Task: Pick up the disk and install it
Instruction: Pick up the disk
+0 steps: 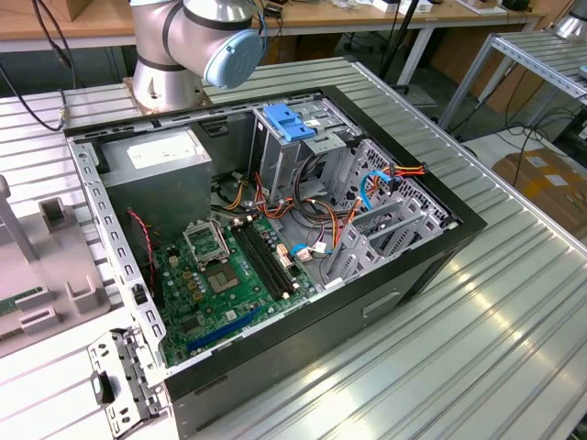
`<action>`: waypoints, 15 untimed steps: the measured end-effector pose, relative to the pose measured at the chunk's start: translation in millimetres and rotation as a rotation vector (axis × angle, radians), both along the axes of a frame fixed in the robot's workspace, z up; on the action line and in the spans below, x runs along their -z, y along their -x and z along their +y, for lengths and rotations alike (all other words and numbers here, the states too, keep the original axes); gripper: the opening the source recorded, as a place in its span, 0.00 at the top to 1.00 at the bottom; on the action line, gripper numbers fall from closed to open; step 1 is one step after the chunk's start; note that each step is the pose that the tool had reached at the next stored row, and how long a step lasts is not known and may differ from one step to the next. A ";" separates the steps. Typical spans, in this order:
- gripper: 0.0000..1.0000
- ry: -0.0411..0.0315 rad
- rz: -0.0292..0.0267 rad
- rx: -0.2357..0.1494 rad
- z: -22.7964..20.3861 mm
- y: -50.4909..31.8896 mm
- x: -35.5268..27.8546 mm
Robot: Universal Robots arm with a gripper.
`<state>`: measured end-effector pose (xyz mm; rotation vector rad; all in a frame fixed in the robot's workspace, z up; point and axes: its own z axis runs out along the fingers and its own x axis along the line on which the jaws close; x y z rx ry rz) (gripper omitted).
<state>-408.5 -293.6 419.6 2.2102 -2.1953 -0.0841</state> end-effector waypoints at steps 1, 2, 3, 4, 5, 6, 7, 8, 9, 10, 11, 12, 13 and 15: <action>0.64 0.0000 -0.0001 0.000 0.0 0.0 -0.5; 0.64 0.0000 -0.0001 0.000 0.0 0.0 -1.1; 0.64 0.0000 -0.0001 0.000 0.0 0.0 -1.5; 0.64 0.0000 0.0000 0.000 0.0 0.0 -2.0; 0.64 0.0000 -0.0001 0.000 0.0 0.0 -2.4; 0.64 0.0000 0.0000 0.000 0.0 0.0 -2.9; 0.64 0.0000 0.0000 0.000 0.0 0.0 -3.5; 0.64 0.0000 0.0000 0.000 0.0 0.0 -4.0; 0.64 0.0000 0.0000 0.000 0.0 0.0 -4.6; 0.64 0.0000 0.0000 0.000 0.0 0.0 -5.7; 0.64 0.0000 0.0000 0.000 0.0 0.0 -6.6; 0.64 0.0000 -0.0001 0.000 0.0 0.0 -7.2; 0.64 0.0000 -0.0001 0.000 0.0 0.0 -8.1; 0.64 0.0000 0.0000 0.000 0.0 0.0 -9.3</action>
